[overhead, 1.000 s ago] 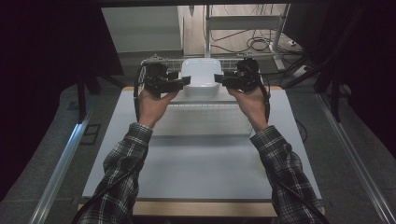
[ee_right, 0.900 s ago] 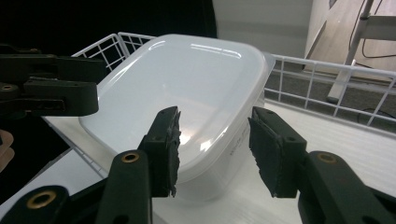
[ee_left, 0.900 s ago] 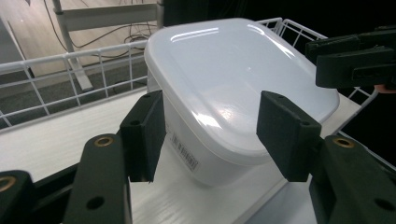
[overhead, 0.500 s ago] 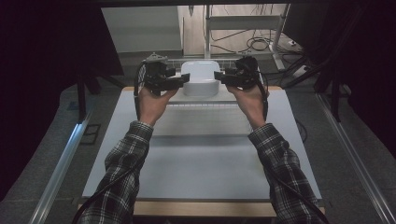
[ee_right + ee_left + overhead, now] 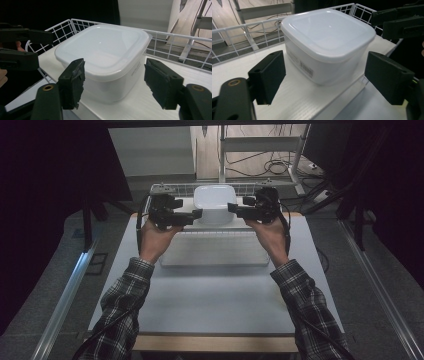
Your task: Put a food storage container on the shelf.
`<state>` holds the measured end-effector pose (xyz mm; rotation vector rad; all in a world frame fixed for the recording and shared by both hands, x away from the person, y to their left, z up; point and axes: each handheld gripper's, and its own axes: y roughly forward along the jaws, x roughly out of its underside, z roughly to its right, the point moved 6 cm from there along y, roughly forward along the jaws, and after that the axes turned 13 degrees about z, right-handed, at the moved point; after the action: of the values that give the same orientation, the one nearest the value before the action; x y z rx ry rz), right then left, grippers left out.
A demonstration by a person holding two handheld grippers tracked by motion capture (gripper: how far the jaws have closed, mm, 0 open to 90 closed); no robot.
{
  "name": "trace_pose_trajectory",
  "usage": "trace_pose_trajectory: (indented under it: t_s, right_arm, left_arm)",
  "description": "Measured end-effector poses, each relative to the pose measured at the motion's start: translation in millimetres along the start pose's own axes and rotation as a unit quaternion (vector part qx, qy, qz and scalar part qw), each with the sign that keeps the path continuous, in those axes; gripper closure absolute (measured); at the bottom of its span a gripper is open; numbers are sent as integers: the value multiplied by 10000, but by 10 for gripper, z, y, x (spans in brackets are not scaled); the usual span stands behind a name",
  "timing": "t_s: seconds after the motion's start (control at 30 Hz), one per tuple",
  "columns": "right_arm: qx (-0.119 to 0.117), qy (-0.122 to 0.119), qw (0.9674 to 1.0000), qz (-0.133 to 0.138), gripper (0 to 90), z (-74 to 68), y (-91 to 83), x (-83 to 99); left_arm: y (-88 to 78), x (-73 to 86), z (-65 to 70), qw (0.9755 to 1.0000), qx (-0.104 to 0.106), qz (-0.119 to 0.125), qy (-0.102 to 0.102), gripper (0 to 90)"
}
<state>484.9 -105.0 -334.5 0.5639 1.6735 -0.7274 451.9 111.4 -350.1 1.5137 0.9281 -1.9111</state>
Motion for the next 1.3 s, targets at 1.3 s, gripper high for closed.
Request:
trace_pose_trajectory:
  t_s: [1.3]
  right_arm:
    - [-495, -577, 9960, -461, 64, -307, -682, 862]
  left_arm:
    - [-637, 871, 399, 9982, 270, -84, 531, 52]
